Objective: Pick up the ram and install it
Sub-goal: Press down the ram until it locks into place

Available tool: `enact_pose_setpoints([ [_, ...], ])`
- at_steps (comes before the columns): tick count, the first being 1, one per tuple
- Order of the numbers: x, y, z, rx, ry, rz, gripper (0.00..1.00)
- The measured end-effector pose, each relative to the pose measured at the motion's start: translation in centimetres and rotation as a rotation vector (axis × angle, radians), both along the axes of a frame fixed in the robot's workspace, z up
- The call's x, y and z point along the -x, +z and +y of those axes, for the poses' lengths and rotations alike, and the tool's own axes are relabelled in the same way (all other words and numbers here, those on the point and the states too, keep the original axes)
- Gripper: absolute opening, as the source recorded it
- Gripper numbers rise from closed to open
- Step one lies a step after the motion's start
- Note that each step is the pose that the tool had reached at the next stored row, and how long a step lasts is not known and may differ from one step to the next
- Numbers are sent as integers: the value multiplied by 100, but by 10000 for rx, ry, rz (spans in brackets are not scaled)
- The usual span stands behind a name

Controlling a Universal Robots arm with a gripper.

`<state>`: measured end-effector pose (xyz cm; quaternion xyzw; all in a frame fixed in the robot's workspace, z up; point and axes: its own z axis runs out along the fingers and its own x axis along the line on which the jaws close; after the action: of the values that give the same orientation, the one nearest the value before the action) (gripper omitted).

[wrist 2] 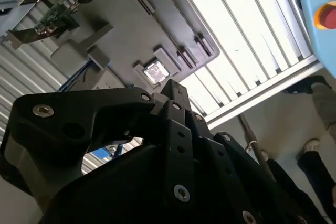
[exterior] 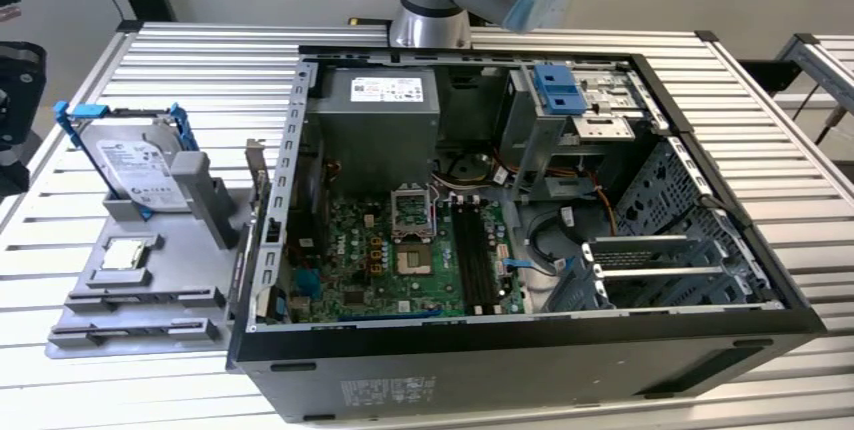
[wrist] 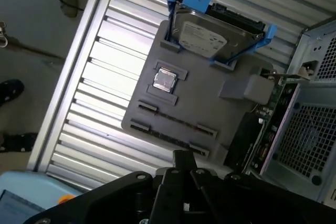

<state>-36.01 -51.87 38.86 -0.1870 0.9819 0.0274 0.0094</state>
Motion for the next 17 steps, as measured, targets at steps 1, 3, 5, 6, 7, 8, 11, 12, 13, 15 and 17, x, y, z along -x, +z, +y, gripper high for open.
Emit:
enact_pose_setpoints([
  [1,0,0,0,1,178,1,0],
  [3,0,0,0,0,533,0,0],
  [5,0,0,0,1,910,0,0],
  [6,0,0,0,0,1083,0,0],
  [7,0,0,0,0,1264,0,0],
  [8,0,0,0,0,1448,0,0],
  [11,0,0,0,1,1993,1,0],
  [12,0,0,0,1,2174,0,0],
  [13,0,0,0,0,2359,0,0],
  [15,0,0,0,1,2718,1,0],
  [17,0,0,0,0,3089,0,0],
])
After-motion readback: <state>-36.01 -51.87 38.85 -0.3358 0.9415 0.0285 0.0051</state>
